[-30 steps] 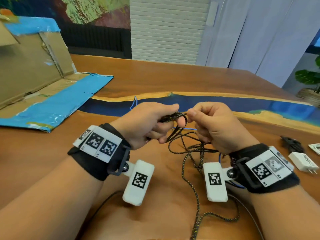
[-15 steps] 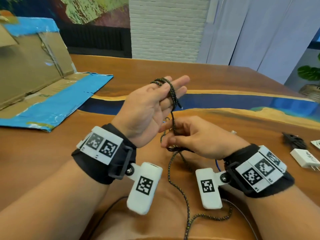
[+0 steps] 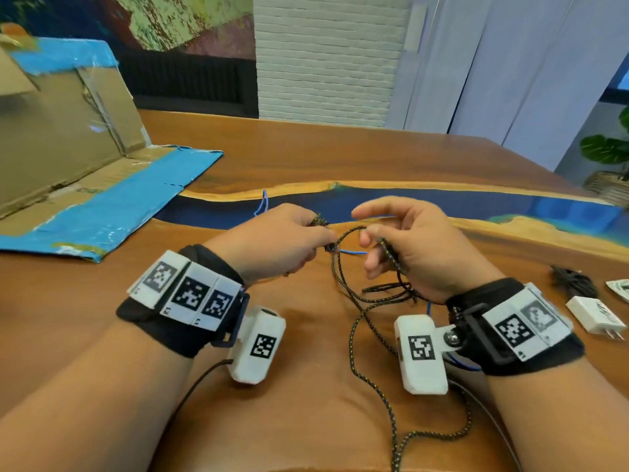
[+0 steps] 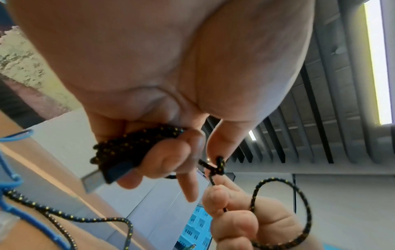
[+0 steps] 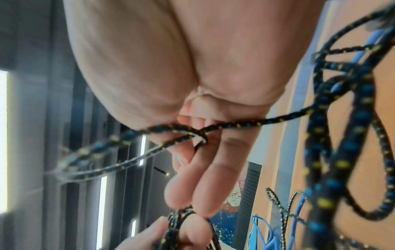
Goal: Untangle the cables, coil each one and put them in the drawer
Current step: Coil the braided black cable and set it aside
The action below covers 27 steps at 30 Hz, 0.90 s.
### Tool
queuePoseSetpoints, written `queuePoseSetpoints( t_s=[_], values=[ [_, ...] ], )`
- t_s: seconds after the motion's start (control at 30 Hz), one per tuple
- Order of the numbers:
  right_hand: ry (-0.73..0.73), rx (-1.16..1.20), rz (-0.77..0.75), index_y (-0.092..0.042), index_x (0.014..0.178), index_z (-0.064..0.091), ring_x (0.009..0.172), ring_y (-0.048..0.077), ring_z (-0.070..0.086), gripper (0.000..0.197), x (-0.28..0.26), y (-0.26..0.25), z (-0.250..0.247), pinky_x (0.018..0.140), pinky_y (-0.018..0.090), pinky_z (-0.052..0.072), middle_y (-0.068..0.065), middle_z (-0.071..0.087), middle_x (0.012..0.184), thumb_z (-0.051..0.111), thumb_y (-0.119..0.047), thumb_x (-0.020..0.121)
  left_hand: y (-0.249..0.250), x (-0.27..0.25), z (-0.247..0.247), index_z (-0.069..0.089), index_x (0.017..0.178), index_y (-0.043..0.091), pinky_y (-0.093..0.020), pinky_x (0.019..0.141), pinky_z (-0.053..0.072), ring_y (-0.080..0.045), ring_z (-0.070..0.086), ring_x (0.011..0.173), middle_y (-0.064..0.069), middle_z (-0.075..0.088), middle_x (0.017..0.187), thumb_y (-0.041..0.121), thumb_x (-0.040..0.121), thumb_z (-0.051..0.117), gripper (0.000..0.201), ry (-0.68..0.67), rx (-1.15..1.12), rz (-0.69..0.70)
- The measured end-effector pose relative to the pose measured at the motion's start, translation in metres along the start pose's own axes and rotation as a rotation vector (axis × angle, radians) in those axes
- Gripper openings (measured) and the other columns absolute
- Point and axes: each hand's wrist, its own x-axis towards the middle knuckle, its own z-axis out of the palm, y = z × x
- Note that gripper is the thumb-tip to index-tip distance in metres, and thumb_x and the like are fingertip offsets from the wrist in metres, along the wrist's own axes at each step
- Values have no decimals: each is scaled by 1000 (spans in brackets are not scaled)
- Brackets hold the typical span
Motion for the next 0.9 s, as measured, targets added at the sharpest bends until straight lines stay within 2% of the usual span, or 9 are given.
queuePoseSetpoints(
  t_s=[0.13, 0.27, 0.37, 0.47, 0.53, 0.57, 0.67, 0.77, 0.9],
  values=[
    [107, 169, 22, -10, 118, 67, 45, 12, 33, 30, 5, -1, -8, 40, 24, 31, 6, 59, 75, 46, 5, 102, -5, 3, -11, 74, 87, 1, -37, 67, 41, -19, 46, 58, 3, 40, 57, 19, 99, 59, 26, 0, -154, 39],
    [153, 99, 2, -14, 108, 74, 48, 11, 24, 32, 4, -6, -12, 40, 22, 17, 1, 57, 71, 47, 2, 100, -9, 7, -13, 70, 90, 5, -35, 65, 38, -16, 44, 57, -4, 40, 66, 15, 104, 52, 24, 87, -256, 97],
    [142, -111, -96, -14, 101, 78, 47, 5, 38, 17, -2, -7, -8, 42, 14, 31, 2, 55, 68, 64, -7, 97, -10, 8, -12, 71, 91, 8, -33, 65, 39, -16, 45, 57, -4, 46, 63, 15, 104, 53, 23, 190, -266, 122],
    [61, -267, -106, -11, 100, 79, 50, 2, 51, 11, -6, -8, -4, 49, 12, 40, 6, 63, 69, 74, -9, 90, -11, 8, -10, 72, 93, 2, -32, 65, 47, -20, 52, 60, -9, 56, 62, 14, 101, 58, 20, 250, -263, 158],
    [16, -338, -88, -12, 99, 80, 61, 7, 62, 11, -6, -8, -3, 58, 21, 52, -1, 72, 72, 74, -8, 90, -11, 8, -6, 72, 97, -4, -32, 65, 50, -19, 56, 60, -12, 58, 64, 14, 100, 59, 22, 255, -277, 175],
    [0, -393, -81, -15, 97, 81, 70, 14, 68, 11, -5, -8, -2, 69, 27, 58, -1, 76, 79, 75, -10, 90, -10, 8, -4, 72, 98, -3, -33, 64, 51, -19, 56, 60, -12, 58, 64, 15, 101, 59, 22, 251, -279, 178],
    [-28, -537, -62, -24, 94, 82, 91, 24, 71, 8, -3, -6, 4, 90, 38, 58, 4, 79, 92, 77, -20, 89, -7, 8, 2, 75, 95, 6, -37, 65, 48, -19, 51, 59, -9, 55, 62, 22, 102, 58, 24, 231, -246, 153],
    [-5, -538, -108, -24, 100, 82, 92, 12, 73, 11, -3, -7, 11, 91, 35, 58, -4, 80, 93, 74, -25, 92, -6, 9, 6, 75, 94, 10, -35, 63, 43, -18, 47, 59, -7, 51, 64, 24, 103, 56, 25, 238, -236, 122],
    [51, -446, -191, -18, 91, 80, 80, 4, 73, 11, -4, -7, 21, 76, 21, 58, -4, 78, 83, 82, -27, 85, -6, 9, 11, 75, 93, 8, -35, 62, 46, -17, 52, 58, -6, 56, 62, 20, 102, 58, 23, 264, -316, 136]
  ],
)
